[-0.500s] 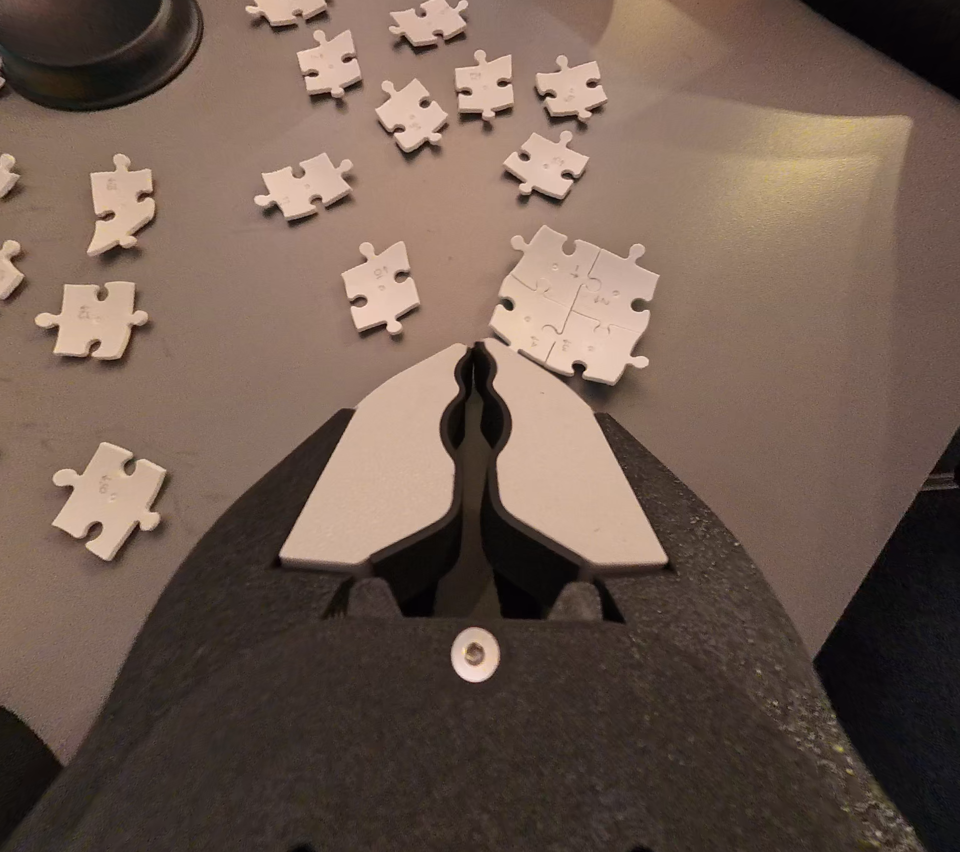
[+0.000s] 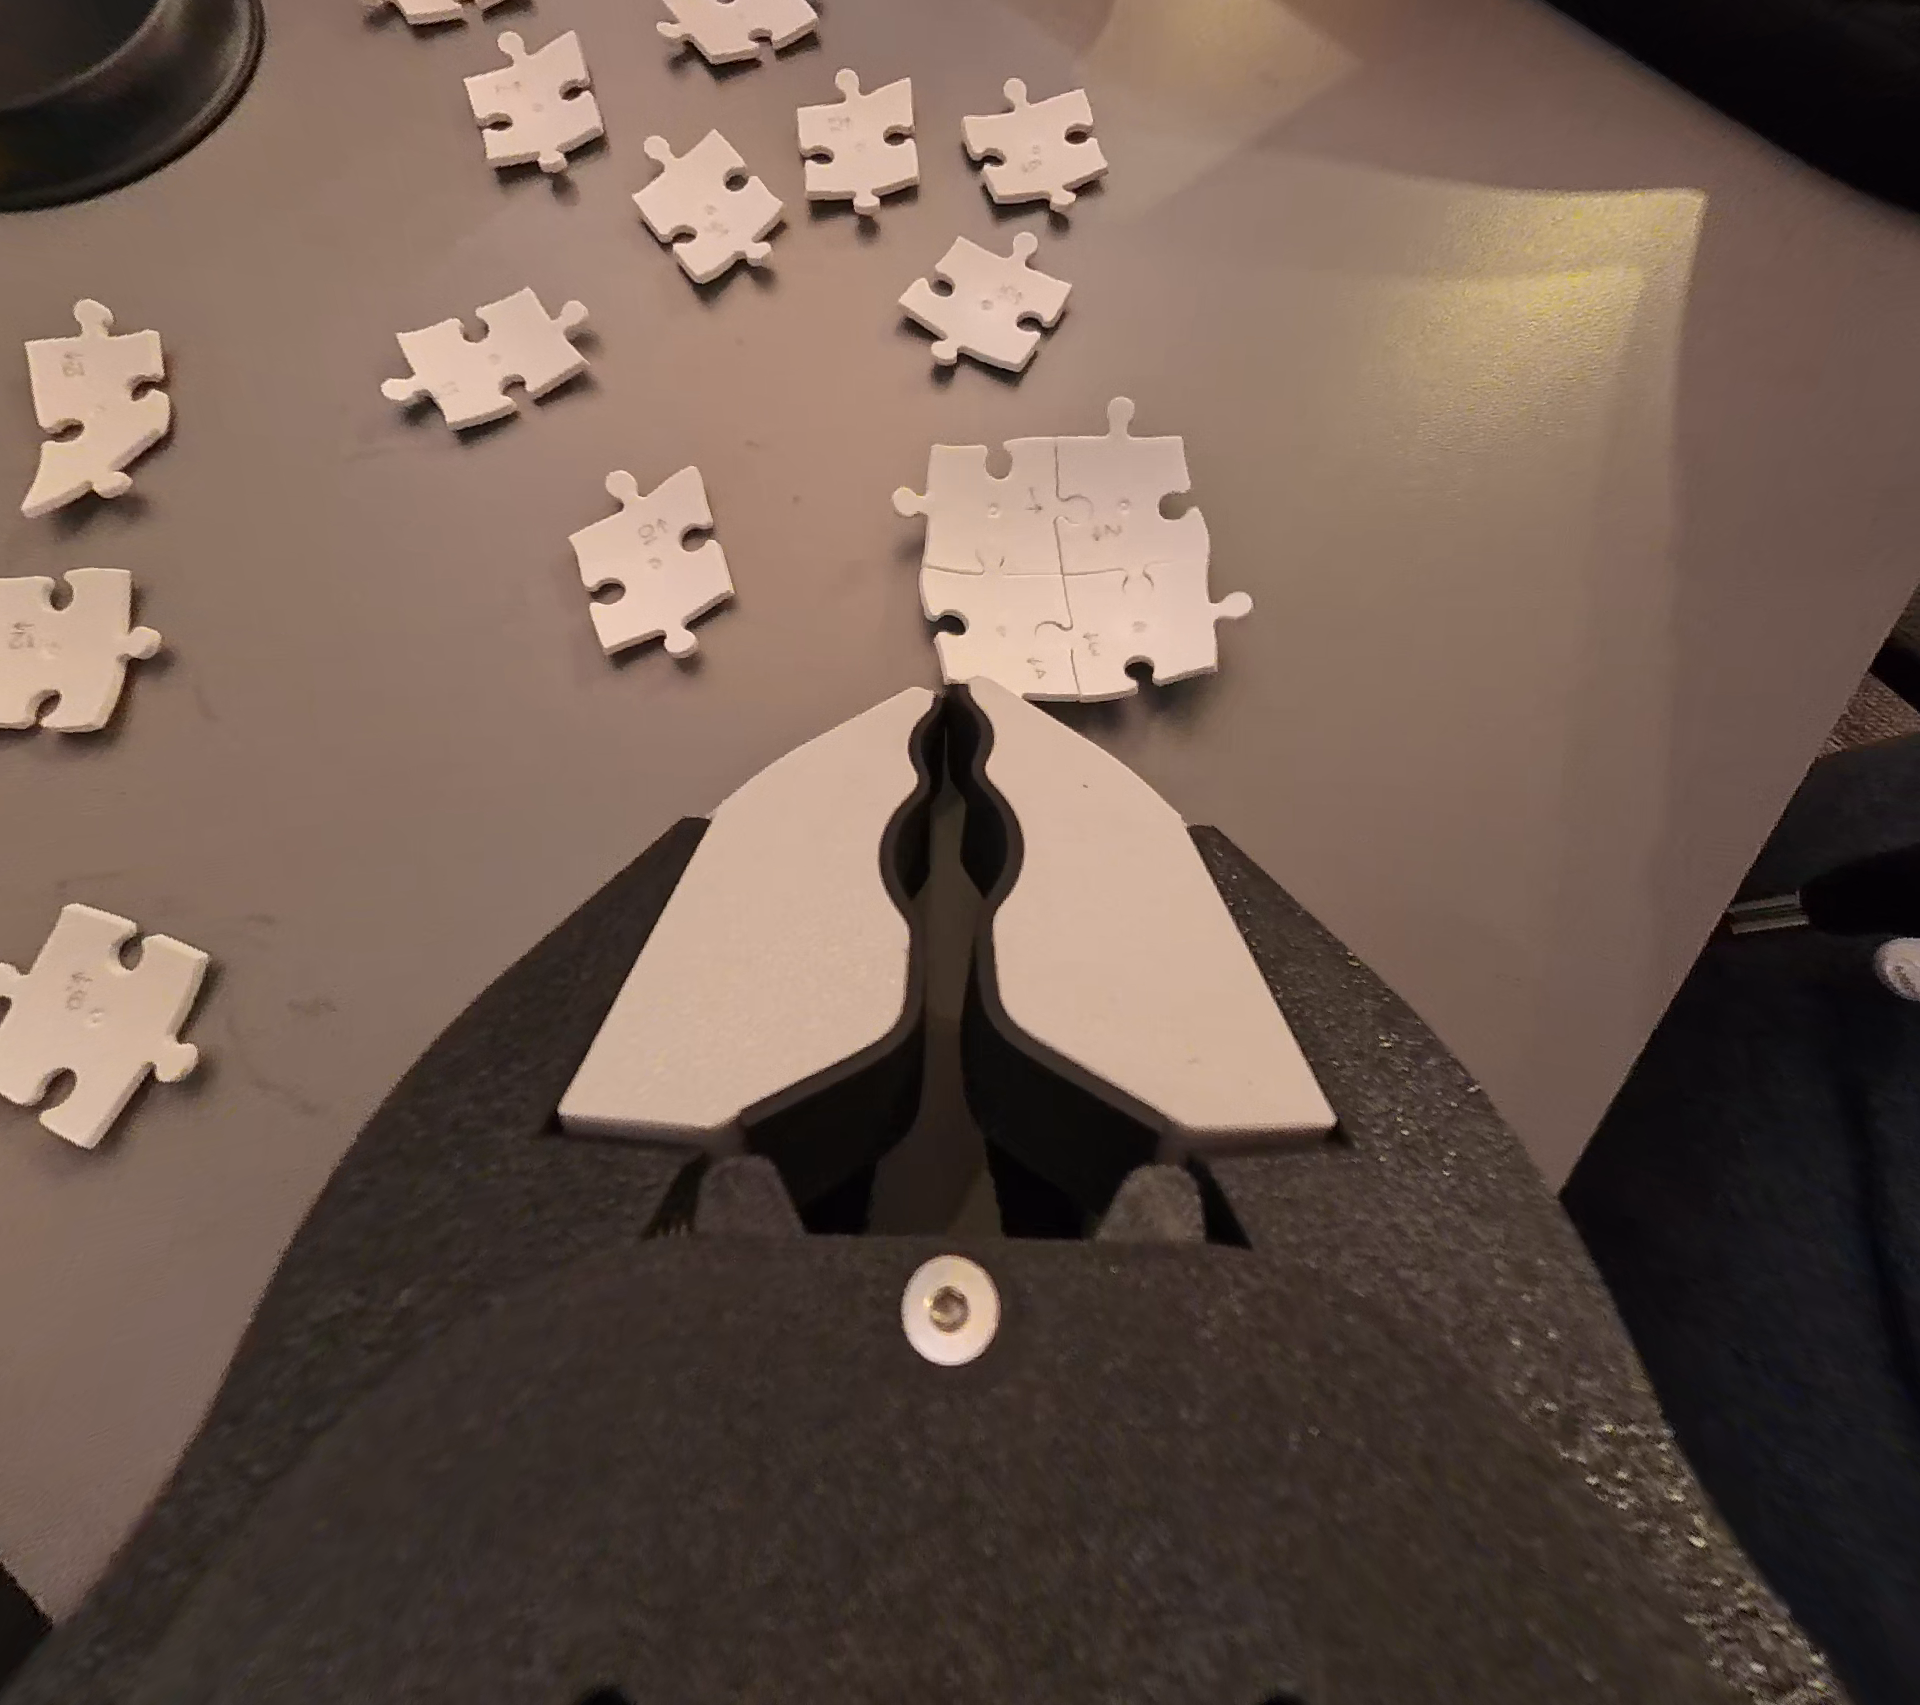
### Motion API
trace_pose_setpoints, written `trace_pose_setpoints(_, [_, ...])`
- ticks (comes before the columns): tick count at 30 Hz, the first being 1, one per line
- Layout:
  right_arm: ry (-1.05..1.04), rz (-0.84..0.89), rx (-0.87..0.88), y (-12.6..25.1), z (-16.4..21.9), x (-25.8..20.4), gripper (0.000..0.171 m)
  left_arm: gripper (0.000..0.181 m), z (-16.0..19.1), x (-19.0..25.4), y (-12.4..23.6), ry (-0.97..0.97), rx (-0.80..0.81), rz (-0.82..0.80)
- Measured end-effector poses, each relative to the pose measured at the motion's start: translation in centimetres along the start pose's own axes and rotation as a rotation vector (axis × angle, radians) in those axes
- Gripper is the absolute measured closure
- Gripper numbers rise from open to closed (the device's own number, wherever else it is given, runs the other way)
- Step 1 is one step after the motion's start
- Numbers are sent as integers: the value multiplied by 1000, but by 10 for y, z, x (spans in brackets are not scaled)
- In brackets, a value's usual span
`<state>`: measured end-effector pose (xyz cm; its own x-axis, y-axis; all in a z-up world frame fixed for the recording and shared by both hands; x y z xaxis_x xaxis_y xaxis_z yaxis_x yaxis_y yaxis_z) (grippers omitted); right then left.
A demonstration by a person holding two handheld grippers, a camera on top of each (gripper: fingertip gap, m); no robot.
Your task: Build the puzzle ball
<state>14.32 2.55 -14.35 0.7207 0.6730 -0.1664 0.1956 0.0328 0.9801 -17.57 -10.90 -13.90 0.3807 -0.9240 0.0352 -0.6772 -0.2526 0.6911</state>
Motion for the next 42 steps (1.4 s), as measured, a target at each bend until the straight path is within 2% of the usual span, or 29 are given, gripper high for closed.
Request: trace_pose_setpoints(42, [-8,-12,5,0,0,0,169,181,3,24,2,-17,-2,65])
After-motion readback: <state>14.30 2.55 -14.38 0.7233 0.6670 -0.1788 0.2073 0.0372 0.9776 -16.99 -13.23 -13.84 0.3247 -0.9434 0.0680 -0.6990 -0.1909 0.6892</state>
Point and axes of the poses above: each gripper's, where its closed fingertips meet, y back along the fingers, z out of its underside, x = y × z across the jaws, the point moved 2 cm from there along y, back along the fingers, and after that the axes turned 2 degrees about -x, right-handed, at the moved point
